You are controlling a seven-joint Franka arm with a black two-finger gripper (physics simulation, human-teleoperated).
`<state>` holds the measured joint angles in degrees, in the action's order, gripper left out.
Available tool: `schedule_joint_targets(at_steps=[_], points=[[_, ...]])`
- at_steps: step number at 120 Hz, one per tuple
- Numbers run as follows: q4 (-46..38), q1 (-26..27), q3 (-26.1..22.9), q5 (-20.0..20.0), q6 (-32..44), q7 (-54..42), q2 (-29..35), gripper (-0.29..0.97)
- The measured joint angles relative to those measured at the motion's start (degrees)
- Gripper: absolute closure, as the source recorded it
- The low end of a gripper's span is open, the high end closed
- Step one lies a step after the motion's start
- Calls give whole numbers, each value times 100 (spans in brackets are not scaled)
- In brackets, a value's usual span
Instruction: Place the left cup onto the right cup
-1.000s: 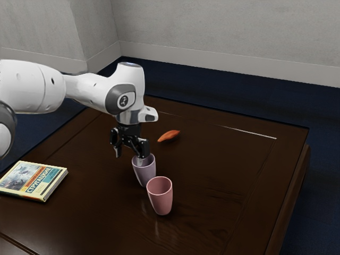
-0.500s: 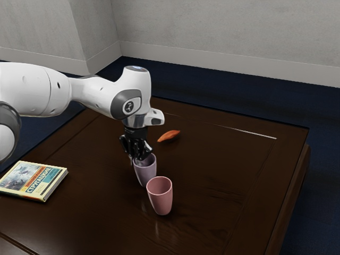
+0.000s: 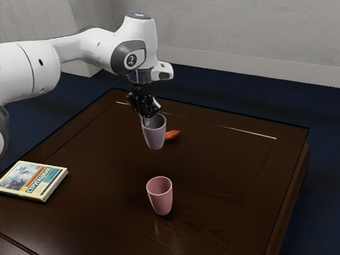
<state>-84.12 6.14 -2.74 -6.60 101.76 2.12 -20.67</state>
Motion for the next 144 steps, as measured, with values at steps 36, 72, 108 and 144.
schedule_joint_targets(at_steps=[36,72,108,144], points=[[-475,27,-795,-14,-446,265,513,79],[-1802,58,-808,50,-112,636,1226,79],[-2235,117,-808,94,456,923,1227,79],[-2401,104,-807,143,708,1123,1168,34]])
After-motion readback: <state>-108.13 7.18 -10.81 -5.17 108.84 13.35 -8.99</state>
